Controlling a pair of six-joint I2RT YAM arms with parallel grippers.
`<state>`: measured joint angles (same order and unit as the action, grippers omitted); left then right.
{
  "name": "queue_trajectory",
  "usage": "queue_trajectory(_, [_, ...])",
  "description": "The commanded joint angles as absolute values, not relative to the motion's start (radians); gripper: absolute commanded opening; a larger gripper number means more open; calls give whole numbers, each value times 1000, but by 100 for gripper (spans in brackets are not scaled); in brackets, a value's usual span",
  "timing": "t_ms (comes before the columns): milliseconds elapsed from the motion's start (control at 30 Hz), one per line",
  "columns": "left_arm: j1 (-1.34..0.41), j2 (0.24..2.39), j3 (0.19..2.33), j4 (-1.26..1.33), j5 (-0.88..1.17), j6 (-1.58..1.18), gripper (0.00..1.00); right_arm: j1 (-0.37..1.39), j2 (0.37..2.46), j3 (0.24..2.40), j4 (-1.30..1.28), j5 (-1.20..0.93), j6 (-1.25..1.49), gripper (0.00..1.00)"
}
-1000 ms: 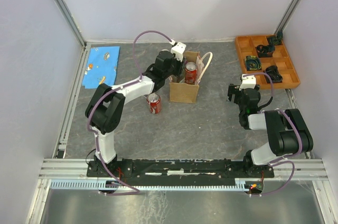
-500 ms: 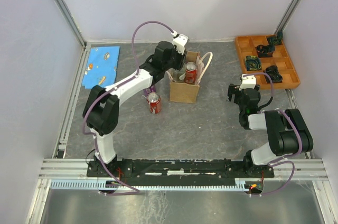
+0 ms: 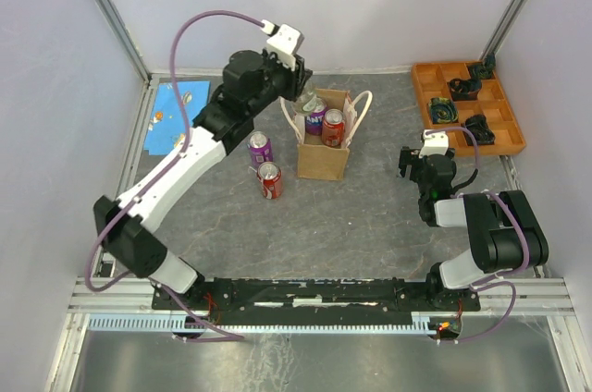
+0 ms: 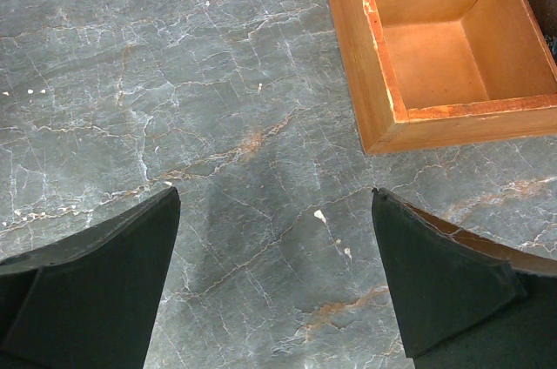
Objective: Take the beverage out of the canvas bag
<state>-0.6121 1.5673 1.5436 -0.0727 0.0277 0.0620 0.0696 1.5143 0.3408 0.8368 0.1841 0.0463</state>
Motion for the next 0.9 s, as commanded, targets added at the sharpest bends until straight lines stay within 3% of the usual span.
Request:
queue_trajectory(0, [-612,1396,1620,4,-45,136,3,66,1515,370,861,179,34,99])
queue_trajectory(200, [-612,1270,1593,-133,-236,195,3,66,1515,369,861,179,34,99])
queue_trajectory(433, [-586,1125,1386,-168,-427,178,3,66,1515,370,861,179,33,99])
queue_trajectory(700, [-370,978,1062,-94,-296,3,3,66,1515,370,861,179,34,99])
queue_trajectory(867, [-340,963,873,47,-226,-13,3,65,1516,370,861,179,34,99])
